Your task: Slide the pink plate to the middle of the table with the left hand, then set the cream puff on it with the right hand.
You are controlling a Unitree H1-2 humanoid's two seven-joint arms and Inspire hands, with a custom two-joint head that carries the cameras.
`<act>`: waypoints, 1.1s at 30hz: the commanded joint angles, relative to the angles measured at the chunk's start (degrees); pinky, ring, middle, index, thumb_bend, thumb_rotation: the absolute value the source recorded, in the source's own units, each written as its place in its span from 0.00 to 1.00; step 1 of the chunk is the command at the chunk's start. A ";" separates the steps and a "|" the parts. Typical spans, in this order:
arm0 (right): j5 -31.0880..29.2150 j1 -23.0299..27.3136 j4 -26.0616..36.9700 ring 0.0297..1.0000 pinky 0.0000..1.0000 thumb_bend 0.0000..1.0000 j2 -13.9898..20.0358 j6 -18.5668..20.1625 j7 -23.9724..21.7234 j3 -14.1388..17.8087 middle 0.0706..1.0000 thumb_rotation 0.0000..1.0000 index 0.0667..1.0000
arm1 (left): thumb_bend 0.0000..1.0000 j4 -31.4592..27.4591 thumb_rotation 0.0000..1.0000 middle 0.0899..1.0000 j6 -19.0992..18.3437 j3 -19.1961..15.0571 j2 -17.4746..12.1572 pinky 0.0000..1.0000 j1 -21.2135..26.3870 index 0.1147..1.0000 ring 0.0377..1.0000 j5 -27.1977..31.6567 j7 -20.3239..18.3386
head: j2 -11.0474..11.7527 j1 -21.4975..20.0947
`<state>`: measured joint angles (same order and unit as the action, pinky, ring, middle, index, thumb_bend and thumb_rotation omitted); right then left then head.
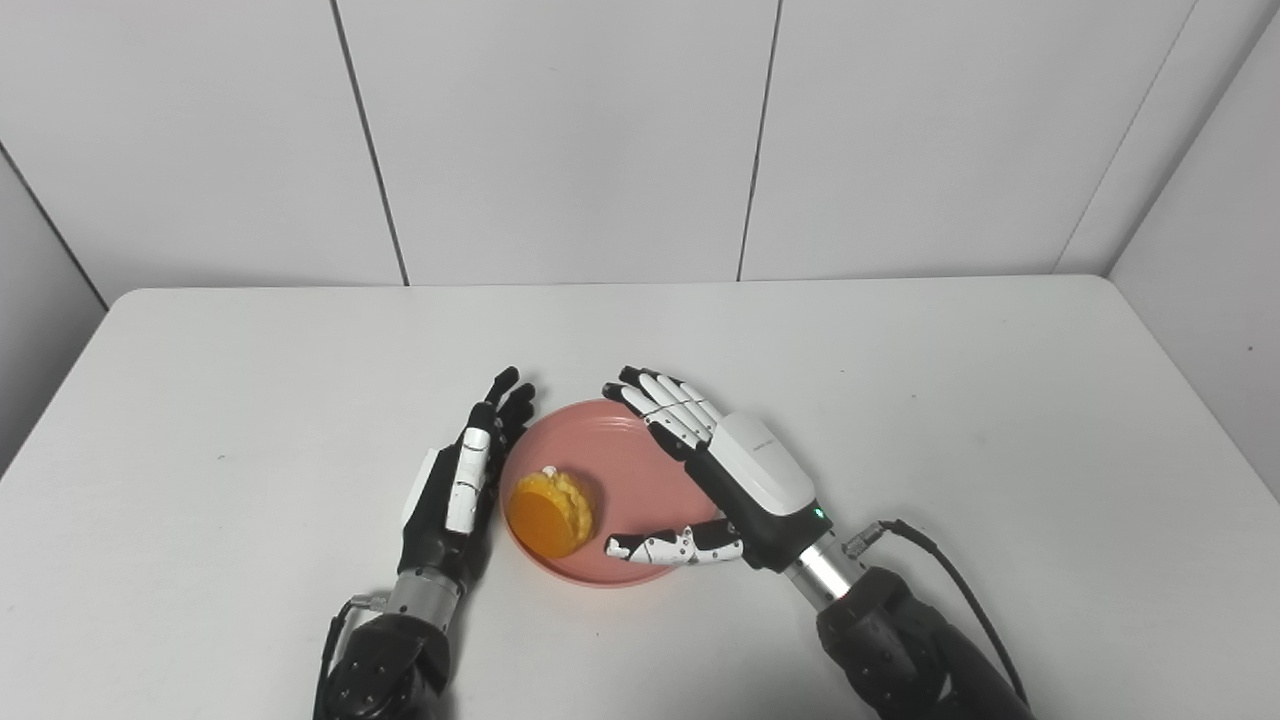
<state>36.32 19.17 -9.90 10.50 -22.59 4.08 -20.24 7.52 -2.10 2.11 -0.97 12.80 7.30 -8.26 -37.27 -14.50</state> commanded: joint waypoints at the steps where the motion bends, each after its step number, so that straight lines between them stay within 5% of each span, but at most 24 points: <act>1: -1.78 1.21 0.84 0.98 0.98 0.54 -0.16 -2.75 1.04 0.98 1.00 0.70 0.95 | 0.66 1.40 1.00 0.94 -2.25 0.18 0.30 0.98 -1.33 0.92 0.96 0.01 0.05 | 0.05 0.00; 22: -10.20 -2.70 -0.30 0.98 0.92 0.60 -5.05 -0.96 2.59 8.14 1.00 0.85 1.00 | 0.65 1.67 1.00 0.96 -0.56 -0.01 0.61 0.98 -1.29 0.93 0.97 -1.15 1.44 | -0.02 0.18; 33: -14.62 -4.43 0.69 1.00 1.00 0.56 -8.07 6.91 1.15 12.16 1.00 1.00 1.00 | 0.69 5.01 1.00 0.99 6.59 -0.78 1.70 1.00 -0.71 0.96 1.00 -2.29 3.27 | -0.45 1.04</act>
<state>22.89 14.05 -11.08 3.19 -17.42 5.30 -8.71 10.15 3.37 1.61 0.40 13.02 5.51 -5.72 -37.79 -13.54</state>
